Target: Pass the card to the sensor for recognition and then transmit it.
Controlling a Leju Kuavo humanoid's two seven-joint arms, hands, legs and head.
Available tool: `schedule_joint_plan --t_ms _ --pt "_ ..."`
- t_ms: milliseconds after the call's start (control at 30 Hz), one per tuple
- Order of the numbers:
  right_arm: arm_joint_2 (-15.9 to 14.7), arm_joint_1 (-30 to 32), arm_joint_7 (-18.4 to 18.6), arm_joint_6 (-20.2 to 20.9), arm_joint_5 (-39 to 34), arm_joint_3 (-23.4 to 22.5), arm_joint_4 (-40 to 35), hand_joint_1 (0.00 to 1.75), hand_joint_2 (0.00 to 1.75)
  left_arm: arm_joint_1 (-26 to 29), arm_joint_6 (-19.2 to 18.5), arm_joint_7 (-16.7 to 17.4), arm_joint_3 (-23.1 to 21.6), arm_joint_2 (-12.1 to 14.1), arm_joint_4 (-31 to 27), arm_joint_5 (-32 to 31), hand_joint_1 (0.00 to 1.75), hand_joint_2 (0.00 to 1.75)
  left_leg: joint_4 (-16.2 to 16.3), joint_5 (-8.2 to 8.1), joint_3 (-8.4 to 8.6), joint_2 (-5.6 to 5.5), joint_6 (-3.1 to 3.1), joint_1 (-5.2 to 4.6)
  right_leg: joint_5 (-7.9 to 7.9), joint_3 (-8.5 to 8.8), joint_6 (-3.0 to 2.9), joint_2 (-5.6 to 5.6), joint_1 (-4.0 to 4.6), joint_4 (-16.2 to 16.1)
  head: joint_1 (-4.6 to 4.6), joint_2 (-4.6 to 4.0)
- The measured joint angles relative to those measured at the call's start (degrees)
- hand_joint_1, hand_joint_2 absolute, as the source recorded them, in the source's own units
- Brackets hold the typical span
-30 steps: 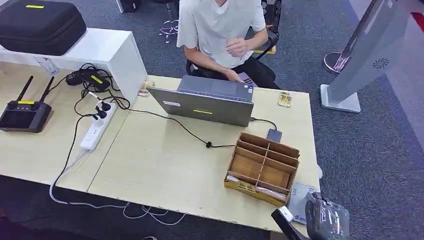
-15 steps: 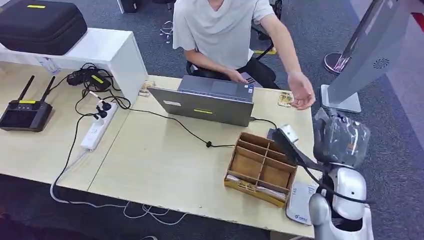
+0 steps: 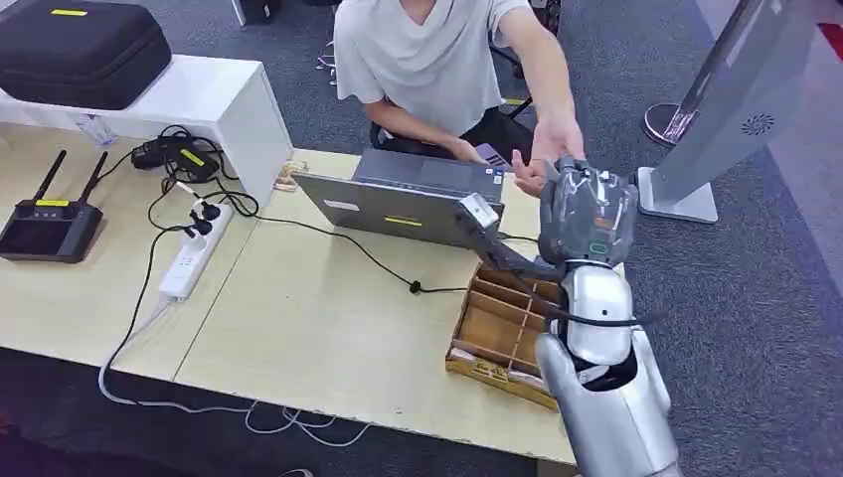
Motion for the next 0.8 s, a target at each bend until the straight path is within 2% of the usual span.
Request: schedule_joint_plan --t_ms 167,333,367,533,600,800 --pt "1.31 -1.31 0.76 -2.55 0.00 3.47 8.25 1.75 1.75 -0.73 -0.65 0.44 0.00 -0.41 1.27 -0.13 0.00 1.75 0.00 0.00 0.01 -0.01 -0.01 0.03 0.00 0.00 0.00 0.00 0.00 0.00 0.00 0.00" --pt "1.60 -1.67 0.59 -2.71 0.02 4.06 11.31 1.75 1.75 -0.76 -0.63 0.46 -0.02 -0.61 1.83 -0.15 0.00 1.75 0.00 0.00 -0.02 -0.01 -0.01 0.03 0.00 -0.03 -0.01 0.02 0.01 0.00 0.00 0.00" --pt "1.60 -1.79 0.56 -2.80 0.02 4.08 11.64 0.00 1.75 -0.77 -0.63 0.46 -0.02 -0.61 1.92 -0.15 0.00 1.75 0.00 -0.01 -0.01 0.00 -0.01 0.02 0.00 -0.04 -0.01 0.04 0.01 0.00 0.00 0.00" --pt "1.70 -1.86 0.02 -2.82 0.02 4.21 12.52 0.00 1.75 -0.78 -0.50 0.46 -0.04 -0.59 2.27 -0.42 0.00 1.75 0.00 -0.04 -0.02 0.01 -0.05 0.02 -0.01 -0.08 -0.01 0.04 0.01 0.00 0.00 0.00" --pt "1.70 -1.80 -0.31 -2.93 0.02 4.19 12.56 0.00 1.75 -0.78 0.68 0.46 -0.04 -0.59 2.27 -0.70 0.00 1.75 0.00 -0.04 -0.02 0.01 -0.06 0.03 -0.02 -0.08 -0.02 0.04 0.01 0.00 0.00 0.00" --pt "1.70 0.03 -3.72 -4.76 0.02 3.01 11.31 0.00 1.75 -0.60 1.95 0.39 -0.13 -0.57 2.27 -0.57 0.00 1.75 0.00 -0.03 -0.02 0.00 -0.06 0.02 -0.01 -0.08 -0.02 0.03 0.01 0.00 0.00 0.00"
